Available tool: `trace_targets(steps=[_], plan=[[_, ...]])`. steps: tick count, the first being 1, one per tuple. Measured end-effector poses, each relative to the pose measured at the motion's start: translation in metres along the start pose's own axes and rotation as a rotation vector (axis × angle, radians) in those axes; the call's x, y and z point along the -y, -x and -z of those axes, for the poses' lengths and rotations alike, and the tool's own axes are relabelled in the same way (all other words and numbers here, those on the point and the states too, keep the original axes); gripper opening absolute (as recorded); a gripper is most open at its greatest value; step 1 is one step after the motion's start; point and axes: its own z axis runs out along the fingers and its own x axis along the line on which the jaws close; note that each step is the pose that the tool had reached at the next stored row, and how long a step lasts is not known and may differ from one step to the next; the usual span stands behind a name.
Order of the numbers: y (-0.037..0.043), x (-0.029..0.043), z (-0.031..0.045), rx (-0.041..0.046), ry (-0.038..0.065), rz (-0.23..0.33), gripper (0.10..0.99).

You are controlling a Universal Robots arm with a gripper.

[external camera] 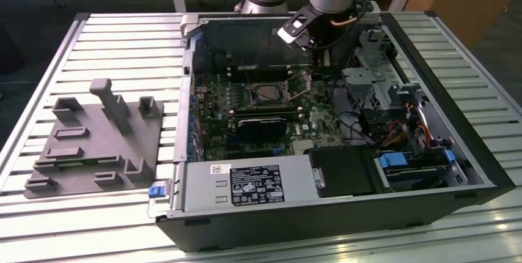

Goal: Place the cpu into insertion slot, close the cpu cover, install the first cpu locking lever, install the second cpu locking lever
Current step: 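Close the cpu cover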

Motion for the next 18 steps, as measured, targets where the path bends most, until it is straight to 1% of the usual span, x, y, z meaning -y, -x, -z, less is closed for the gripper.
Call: trace_targets(steps=[1, 3, 4, 8, 11, 13, 14, 15, 18], plan=[[0.0, 0.0, -0.0001, 0.0005, -0.005, 0.0, 0.106], [-0.0001, -0.0003, -0.0003, 0.0039, -0.023, 0.001, 0.106], [-0.0001, -0.0005, -0.0004, 0.0065, -0.037, 0.001, 0.106], [-0.0002, -0.0017, -0.0009, 0.0185, -0.1, 0.003, 0.106], [-0.0003, -0.0023, -0.0011, 0.0253, -0.137, 0.004, 0.106], [-0.0005, -0.0029, -0.0015, 0.0322, -0.169, 0.006, 0.106], [-0.0005, -0.0031, -0.0016, 0.0363, -0.183, 0.006, 0.106], [-0.0004, -0.0032, -0.0016, 0.038, -0.191, 0.006, 0.106], [-0.0004, -0.0031, -0.0016, 0.0381, -0.192, 0.006, 0.106]])
